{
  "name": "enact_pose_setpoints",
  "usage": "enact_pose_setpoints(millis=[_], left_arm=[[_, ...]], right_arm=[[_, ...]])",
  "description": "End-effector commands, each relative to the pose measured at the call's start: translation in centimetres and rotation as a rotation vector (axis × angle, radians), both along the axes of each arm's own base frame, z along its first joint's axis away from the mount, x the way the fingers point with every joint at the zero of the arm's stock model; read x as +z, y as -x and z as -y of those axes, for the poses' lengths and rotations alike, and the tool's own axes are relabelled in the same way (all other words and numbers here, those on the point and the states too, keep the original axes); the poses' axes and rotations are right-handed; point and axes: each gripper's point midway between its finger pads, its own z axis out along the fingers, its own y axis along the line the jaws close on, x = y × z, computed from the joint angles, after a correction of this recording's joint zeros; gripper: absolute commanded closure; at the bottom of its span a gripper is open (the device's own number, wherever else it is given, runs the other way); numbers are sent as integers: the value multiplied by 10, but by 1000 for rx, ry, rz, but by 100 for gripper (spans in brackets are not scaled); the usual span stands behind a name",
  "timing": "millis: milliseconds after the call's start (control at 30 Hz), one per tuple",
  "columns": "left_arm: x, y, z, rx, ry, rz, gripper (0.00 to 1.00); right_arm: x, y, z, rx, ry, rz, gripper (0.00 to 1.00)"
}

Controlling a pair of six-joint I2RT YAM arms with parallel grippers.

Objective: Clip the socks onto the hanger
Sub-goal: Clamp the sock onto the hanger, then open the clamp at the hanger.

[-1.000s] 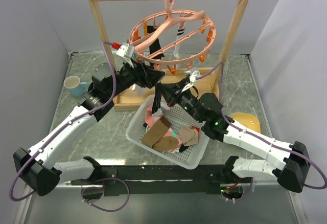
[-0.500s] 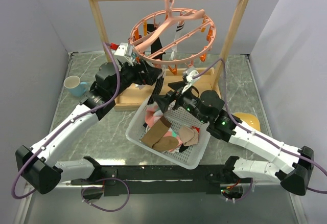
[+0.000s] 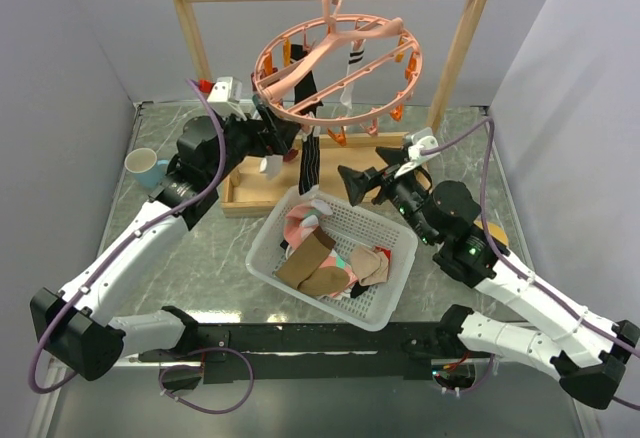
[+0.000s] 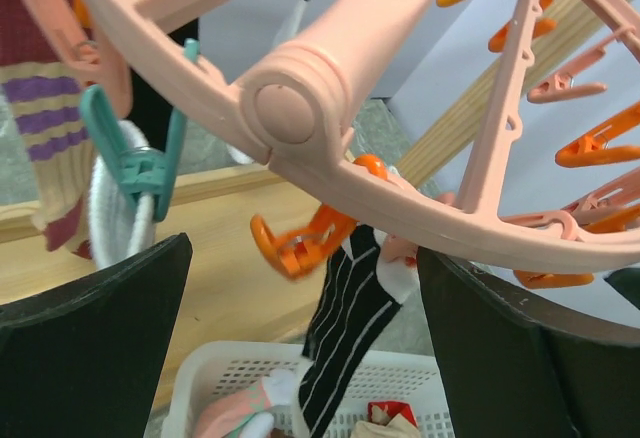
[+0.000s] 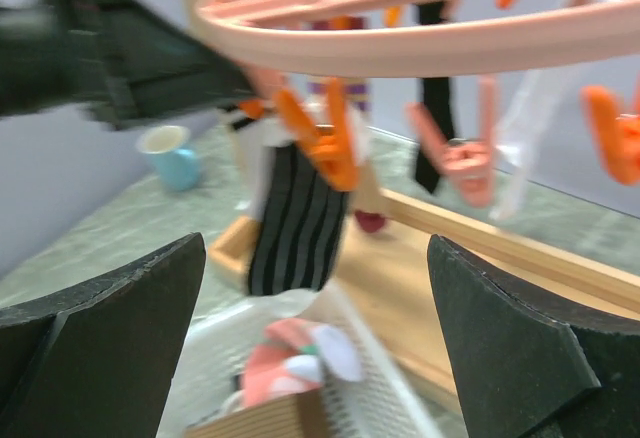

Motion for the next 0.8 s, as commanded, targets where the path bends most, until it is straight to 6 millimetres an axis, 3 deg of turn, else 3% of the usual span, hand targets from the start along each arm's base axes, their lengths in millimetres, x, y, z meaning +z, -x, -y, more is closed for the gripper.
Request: enact_pose_setpoints(millis=[0,333,700,767], left_arm=[[41,3,-22,55,71,70,1],[37,-9,-53,144,104,41,1],[36,-15,-62,174,122,6,1],[35,-16,-62,176,123,5,1]], right_arm=[[1,-25,21,-112,43,56,0],[17,-47,42,-179,23,175,3],[28,-48,-8,141,7,228,24],[34,-50,-9,155,0,235,26]])
